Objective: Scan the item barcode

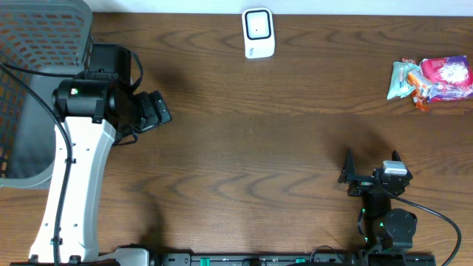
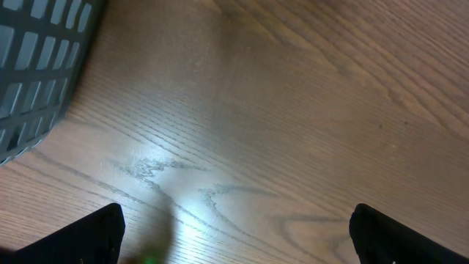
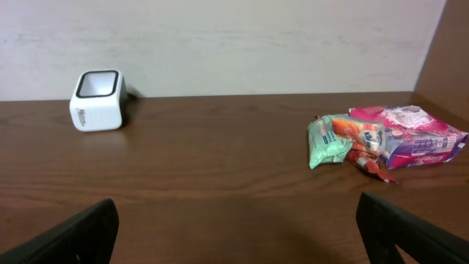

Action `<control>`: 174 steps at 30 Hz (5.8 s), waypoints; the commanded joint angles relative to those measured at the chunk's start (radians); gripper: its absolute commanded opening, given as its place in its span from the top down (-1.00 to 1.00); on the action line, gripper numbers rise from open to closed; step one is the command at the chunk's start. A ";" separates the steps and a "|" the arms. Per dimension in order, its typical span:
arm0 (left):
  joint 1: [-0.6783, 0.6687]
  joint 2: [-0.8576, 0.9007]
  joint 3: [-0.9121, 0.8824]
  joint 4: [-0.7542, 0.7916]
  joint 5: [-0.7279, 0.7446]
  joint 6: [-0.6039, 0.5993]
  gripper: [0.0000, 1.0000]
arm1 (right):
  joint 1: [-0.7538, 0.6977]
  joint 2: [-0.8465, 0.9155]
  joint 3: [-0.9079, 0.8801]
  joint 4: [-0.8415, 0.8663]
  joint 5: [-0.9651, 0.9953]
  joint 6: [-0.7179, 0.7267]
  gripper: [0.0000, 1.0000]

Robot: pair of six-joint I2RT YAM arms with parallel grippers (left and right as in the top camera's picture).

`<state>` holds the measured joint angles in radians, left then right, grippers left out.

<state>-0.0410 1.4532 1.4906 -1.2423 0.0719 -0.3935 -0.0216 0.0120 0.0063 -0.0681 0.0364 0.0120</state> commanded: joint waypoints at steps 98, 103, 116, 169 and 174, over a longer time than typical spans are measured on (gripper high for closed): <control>0.027 -1.452 -1.468 1.455 -0.034 0.217 -0.96 | 0.008 -0.006 -0.001 -0.004 -0.005 0.013 -0.99; 0.040 -1.452 -1.487 1.457 -0.035 0.218 -0.95 | 0.008 -0.006 -0.001 -0.004 -0.005 0.013 -0.99; 0.047 -1.452 -1.487 1.239 -0.022 0.369 -0.95 | 0.008 -0.006 -0.001 -0.004 -0.005 0.013 -0.98; 0.047 -1.452 -1.487 1.168 -0.087 0.426 -0.96 | 0.008 -0.006 -0.001 -0.004 -0.005 0.013 -0.99; 0.047 -1.452 -1.487 1.169 -0.087 0.426 -0.96 | 0.008 -0.006 -0.001 -0.004 -0.005 0.013 -0.99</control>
<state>-0.0002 0.0101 0.0147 -0.0238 0.0162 0.0235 -0.0216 0.0120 0.0063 -0.0681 0.0334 0.0147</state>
